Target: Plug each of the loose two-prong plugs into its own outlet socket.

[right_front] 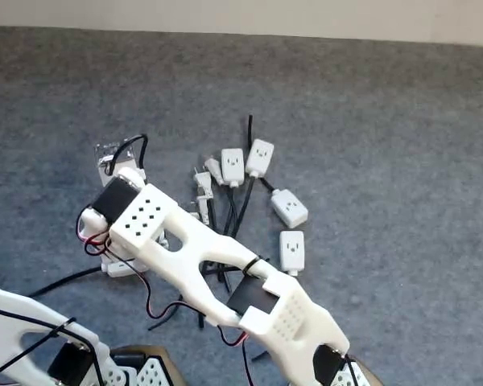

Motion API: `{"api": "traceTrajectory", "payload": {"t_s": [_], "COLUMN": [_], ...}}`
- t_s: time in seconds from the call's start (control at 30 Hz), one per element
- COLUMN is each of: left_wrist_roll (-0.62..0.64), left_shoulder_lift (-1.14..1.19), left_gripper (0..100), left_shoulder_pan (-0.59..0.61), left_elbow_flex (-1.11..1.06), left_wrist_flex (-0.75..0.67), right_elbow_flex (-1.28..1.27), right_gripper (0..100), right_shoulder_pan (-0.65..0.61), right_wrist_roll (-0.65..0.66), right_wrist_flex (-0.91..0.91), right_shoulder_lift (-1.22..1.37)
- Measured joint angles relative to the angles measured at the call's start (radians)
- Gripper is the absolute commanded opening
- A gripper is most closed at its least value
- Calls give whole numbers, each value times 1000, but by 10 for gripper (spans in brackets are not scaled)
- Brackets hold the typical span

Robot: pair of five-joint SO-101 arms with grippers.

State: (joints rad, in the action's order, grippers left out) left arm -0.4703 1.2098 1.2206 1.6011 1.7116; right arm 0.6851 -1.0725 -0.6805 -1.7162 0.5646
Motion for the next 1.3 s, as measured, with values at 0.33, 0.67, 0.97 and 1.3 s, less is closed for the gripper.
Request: {"api": "traceTrajectory", "payload": {"t_s": [0.33, 0.67, 0.97, 1.3], "left_wrist_roll": [0, 0, 0, 0], "left_shoulder_lift": [0, 0, 0, 0], "left_gripper": [404, 404, 404, 404], "left_shoulder_pan": [0, 0, 0, 0], "left_elbow_flex": [0, 0, 0, 0], "left_wrist_flex": [3, 18, 18, 18], "right_elbow_flex": [0, 34, 112, 173], "right_gripper": [5, 5, 5, 5], "right_shoulder_pan": [9, 14, 17, 41], "right_wrist_roll": [5, 8, 8, 11], "right_wrist_flex": [8, 11, 11, 11], "right_shoulder_lift": [0, 58, 115, 204]}}
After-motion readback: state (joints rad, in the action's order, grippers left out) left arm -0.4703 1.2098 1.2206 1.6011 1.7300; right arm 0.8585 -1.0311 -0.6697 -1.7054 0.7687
